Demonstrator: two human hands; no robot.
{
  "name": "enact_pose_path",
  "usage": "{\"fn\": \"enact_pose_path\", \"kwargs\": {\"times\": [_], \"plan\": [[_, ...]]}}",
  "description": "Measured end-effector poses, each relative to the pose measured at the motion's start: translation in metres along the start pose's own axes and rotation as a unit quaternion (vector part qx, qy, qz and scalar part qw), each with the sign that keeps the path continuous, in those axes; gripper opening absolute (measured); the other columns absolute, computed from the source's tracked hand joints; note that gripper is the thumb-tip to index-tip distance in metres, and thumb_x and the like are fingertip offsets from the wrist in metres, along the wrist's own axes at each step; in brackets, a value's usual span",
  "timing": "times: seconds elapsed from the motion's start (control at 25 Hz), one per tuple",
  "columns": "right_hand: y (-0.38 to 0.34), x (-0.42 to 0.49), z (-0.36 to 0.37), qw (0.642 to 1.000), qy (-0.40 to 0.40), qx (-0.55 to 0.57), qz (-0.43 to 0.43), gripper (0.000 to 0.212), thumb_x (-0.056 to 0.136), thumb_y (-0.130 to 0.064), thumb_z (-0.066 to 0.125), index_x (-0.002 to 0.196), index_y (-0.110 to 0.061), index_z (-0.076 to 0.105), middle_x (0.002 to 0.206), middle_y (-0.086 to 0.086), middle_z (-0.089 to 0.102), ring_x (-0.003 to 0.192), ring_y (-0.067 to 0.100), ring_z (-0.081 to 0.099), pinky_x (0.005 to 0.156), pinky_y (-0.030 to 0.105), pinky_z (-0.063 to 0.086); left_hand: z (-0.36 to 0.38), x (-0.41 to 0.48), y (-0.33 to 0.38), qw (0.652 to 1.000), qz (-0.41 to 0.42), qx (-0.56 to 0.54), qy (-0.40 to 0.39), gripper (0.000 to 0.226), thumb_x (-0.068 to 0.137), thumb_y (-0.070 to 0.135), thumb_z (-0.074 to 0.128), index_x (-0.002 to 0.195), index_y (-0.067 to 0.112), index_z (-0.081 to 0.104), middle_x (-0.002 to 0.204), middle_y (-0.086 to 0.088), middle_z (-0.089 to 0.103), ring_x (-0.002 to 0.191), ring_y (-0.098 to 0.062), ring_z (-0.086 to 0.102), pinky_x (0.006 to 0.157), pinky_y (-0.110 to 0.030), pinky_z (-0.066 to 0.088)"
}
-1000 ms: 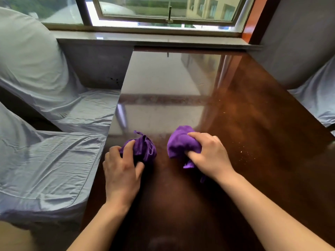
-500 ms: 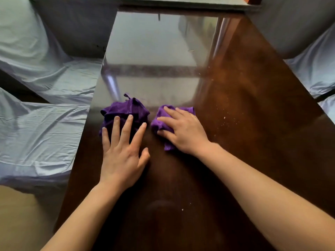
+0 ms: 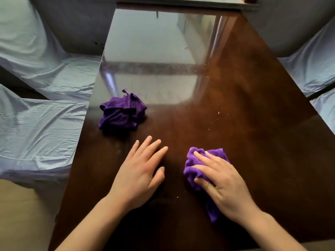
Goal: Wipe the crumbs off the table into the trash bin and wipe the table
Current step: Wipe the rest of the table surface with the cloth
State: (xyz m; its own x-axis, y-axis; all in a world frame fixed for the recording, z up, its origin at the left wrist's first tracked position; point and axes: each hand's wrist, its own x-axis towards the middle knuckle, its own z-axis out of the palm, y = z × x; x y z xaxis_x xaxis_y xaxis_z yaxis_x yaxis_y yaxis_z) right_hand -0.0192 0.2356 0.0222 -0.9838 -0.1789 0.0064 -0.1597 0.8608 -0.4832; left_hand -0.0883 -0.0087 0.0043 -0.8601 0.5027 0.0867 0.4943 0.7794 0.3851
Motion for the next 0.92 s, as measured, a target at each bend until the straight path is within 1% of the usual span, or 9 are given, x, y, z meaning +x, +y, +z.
{"fn": "enact_pose_path", "kwargs": {"times": [0.2,0.28,0.4,0.48,0.56,0.64,0.72,0.8,0.92], "plan": [[-0.047,-0.025,0.041,0.993,0.044,-0.074,-0.083,0.04,0.091,-0.064,0.046,0.116,-0.044,0.068,0.149,-0.008,0.051,0.136,0.032,0.05,0.105,0.056,0.044,0.007,0.01,-0.007,0.993,-0.07,0.092,-0.002,0.06,0.089,0.049,0.023,0.147,0.033,0.029,0.159,0.002,0.02,0.148,-0.021,0.005,0.119,-0.047,0.003],[-0.061,-0.038,0.063,0.982,0.049,-0.102,-0.153,0.036,0.09,-0.066,0.047,0.116,-0.048,0.064,0.149,-0.008,0.051,0.133,0.032,0.053,0.106,0.049,0.043,0.013,0.009,-0.007,0.989,-0.075,0.124,-0.003,0.057,0.091,0.049,0.026,0.145,0.035,0.031,0.158,0.002,0.025,0.147,-0.023,0.011,0.117,-0.054,0.006],[-0.042,-0.039,0.053,0.977,0.064,-0.098,-0.176,0.025,0.089,-0.052,0.057,0.109,-0.041,0.067,0.142,-0.007,0.059,0.121,0.029,0.062,0.097,0.043,0.05,0.016,0.006,-0.011,0.988,-0.085,0.132,0.0,0.055,0.091,0.051,0.027,0.144,0.039,0.029,0.157,0.005,0.026,0.147,-0.022,0.012,0.116,-0.059,0.008],[0.001,-0.036,0.024,0.981,0.081,-0.139,-0.111,0.025,0.084,-0.045,0.062,0.106,-0.037,0.07,0.137,-0.006,0.062,0.113,0.029,0.065,0.089,0.041,0.051,0.016,0.006,-0.012,0.987,-0.084,0.139,-0.006,0.056,0.09,0.052,0.025,0.145,0.041,0.027,0.157,0.006,0.025,0.147,-0.022,0.01,0.116,-0.058,0.008],[0.05,-0.031,-0.016,0.977,0.116,-0.178,0.035,0.028,0.084,-0.044,0.059,0.107,-0.035,0.072,0.137,-0.004,0.062,0.111,0.031,0.063,0.086,0.041,0.048,0.015,0.008,-0.01,0.985,-0.087,0.146,-0.012,0.056,0.09,0.053,0.024,0.145,0.041,0.026,0.158,0.006,0.025,0.147,-0.023,0.01,0.116,-0.058,0.007],[0.076,-0.023,-0.04,0.961,0.152,-0.16,0.168,0.028,0.088,-0.041,0.063,0.11,-0.028,0.074,0.138,0.002,0.062,0.117,0.035,0.06,0.09,0.045,0.047,0.015,0.008,-0.008,0.984,-0.094,0.153,-0.017,0.057,0.089,0.052,0.024,0.145,0.039,0.027,0.157,0.004,0.025,0.147,-0.024,0.01,0.116,-0.059,0.006],[0.065,-0.014,-0.031,0.951,0.169,-0.14,0.217,0.026,0.088,-0.039,0.067,0.111,-0.029,0.075,0.14,0.004,0.061,0.123,0.039,0.057,0.097,0.049,0.045,0.015,0.009,-0.005,0.982,-0.104,0.156,-0.019,0.059,0.088,0.053,0.024,0.145,0.038,0.028,0.157,0.003,0.026,0.147,-0.025,0.01,0.115,-0.06,0.005],[0.024,-0.013,0.001,0.964,0.166,-0.136,0.157,0.027,0.087,-0.047,0.062,0.11,-0.038,0.073,0.14,0.001,0.061,0.126,0.039,0.056,0.1,0.052,0.045,0.015,0.017,0.001,0.983,-0.114,0.144,-0.019,0.06,0.086,0.054,0.024,0.145,0.039,0.028,0.157,0.002,0.025,0.147,-0.026,0.009,0.115,-0.061,0.004],[-0.027,-0.027,0.048,0.986,0.103,-0.128,-0.025,0.034,0.093,-0.058,0.048,0.12,-0.045,0.063,0.148,-0.005,0.053,0.132,0.036,0.053,0.103,0.051,0.043,0.02,0.042,0.015,0.985,-0.117,0.127,-0.009,0.062,0.084,0.053,0.023,0.145,0.04,0.027,0.159,0.001,0.02,0.148,-0.027,0.006,0.114,-0.062,0.003]]}}
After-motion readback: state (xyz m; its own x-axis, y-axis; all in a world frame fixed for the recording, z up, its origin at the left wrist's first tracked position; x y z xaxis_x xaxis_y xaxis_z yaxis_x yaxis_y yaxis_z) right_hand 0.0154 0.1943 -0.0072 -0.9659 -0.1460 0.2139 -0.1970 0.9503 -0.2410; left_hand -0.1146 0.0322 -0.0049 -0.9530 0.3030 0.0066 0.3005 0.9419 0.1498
